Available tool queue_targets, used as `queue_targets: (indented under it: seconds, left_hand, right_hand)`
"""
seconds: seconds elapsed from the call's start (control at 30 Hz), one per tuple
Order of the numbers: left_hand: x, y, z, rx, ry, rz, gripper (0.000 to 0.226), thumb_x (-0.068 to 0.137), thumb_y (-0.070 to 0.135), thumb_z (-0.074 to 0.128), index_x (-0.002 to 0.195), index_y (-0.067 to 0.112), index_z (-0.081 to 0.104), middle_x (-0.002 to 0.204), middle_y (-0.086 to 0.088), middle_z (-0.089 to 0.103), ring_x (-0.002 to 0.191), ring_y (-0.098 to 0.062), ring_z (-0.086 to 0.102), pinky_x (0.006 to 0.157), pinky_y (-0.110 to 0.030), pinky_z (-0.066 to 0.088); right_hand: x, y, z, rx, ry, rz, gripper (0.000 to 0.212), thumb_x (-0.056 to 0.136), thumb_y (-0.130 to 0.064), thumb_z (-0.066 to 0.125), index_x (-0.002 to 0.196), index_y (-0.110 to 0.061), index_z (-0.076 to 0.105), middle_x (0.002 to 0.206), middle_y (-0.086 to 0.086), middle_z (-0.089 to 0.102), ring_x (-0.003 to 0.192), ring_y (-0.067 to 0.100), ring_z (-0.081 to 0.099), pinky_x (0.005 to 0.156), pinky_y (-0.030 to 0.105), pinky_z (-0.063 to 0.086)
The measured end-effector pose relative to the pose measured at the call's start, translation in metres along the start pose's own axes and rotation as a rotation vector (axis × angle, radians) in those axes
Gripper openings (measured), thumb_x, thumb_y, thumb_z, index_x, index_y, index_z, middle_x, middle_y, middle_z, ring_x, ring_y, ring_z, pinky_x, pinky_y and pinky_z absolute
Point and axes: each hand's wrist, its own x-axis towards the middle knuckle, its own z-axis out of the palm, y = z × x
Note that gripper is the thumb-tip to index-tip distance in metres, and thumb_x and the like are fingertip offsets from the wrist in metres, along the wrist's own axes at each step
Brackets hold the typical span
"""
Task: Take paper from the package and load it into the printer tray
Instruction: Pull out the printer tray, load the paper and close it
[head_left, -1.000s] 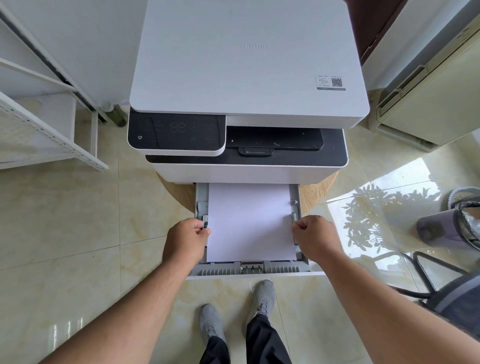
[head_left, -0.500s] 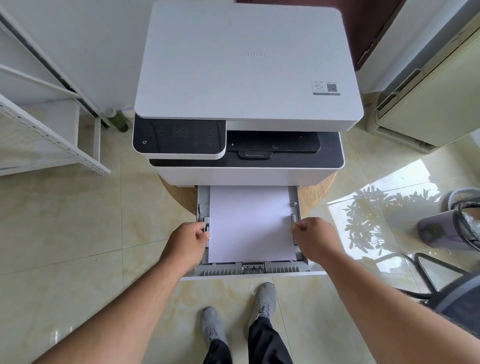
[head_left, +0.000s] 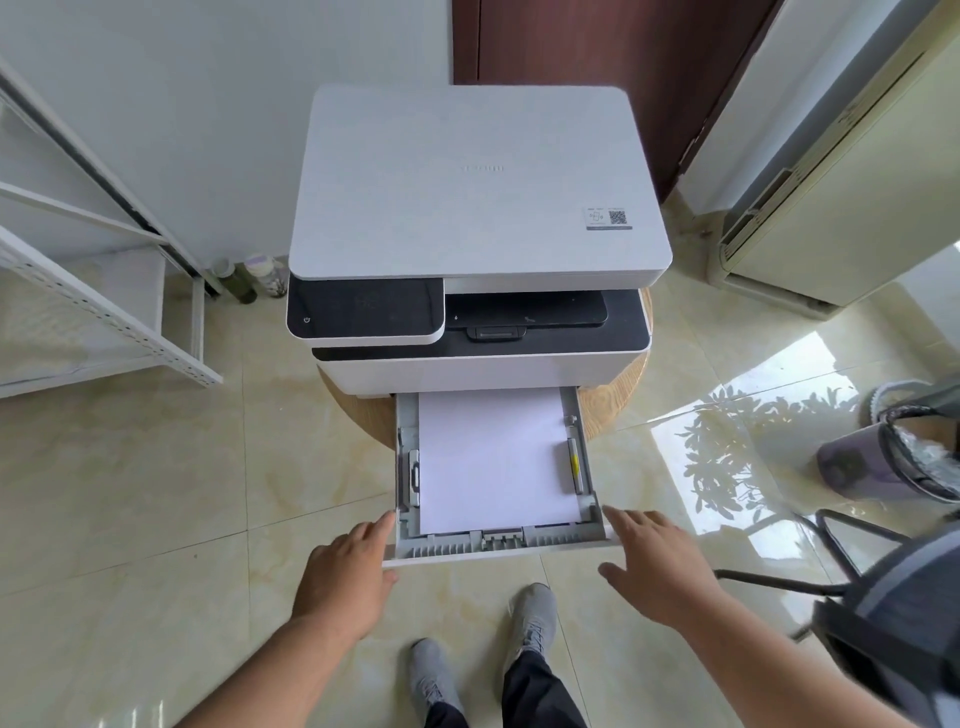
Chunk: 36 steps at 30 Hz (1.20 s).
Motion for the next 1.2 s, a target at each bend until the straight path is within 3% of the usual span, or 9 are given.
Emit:
queue_targets:
  seconds: [0.1,0.27,0.87,1.2]
  left_hand:
    - [0.004,0.002,0.001,0.017,0.009,-0.008,0.073,0.103,0.041,0.056,0.165,0.033,0.020,0.152,0.007,0.053,0.130,-0.020,0.059,0.100,-0.034,0.045]
    - [0.005,0.002,0.003,0.008,0.001,-0.023,0.072,0.102,0.042,0.057,0.164,0.035,0.021,0.150,0.009,0.055,0.129,-0.019,0.060,0.100,-0.034,0.045]
    - [0.005,0.003,-0.001,-0.017,-0.004,-0.047,0.071,0.102,0.044,0.056,0.164,0.036,0.022,0.150,0.012,0.055,0.129,-0.017,0.060,0.100,-0.033,0.047]
    - [0.023,0.002,-0.018,-0.043,0.029,-0.069,0.071,0.103,0.042,0.057,0.165,0.037,0.022,0.151,0.009,0.056,0.129,-0.019,0.062,0.100,-0.033,0.049]
  right_hand:
    - [0.004,-0.003,0.001,-0.072,0.045,0.008,0.064,0.102,-0.041,0.052,0.161,-0.029,0.032,0.152,-0.007,0.056,0.143,0.022,0.044,0.112,0.036,0.038]
    - [0.008,-0.004,0.003,-0.136,0.090,0.018,0.049,0.103,-0.033,0.050,0.151,-0.030,0.044,0.136,-0.007,0.065,0.130,0.023,0.053,0.103,0.036,0.041]
    - [0.013,0.001,0.004,-0.104,0.112,-0.017,0.038,0.103,-0.030,0.052,0.141,-0.029,0.053,0.128,-0.007,0.069,0.125,0.025,0.056,0.098,0.037,0.044]
    - [0.028,0.001,-0.013,-0.091,0.152,-0.026,0.044,0.104,-0.029,0.051,0.148,-0.030,0.049,0.130,-0.005,0.070,0.125,0.026,0.057,0.098,0.037,0.046]
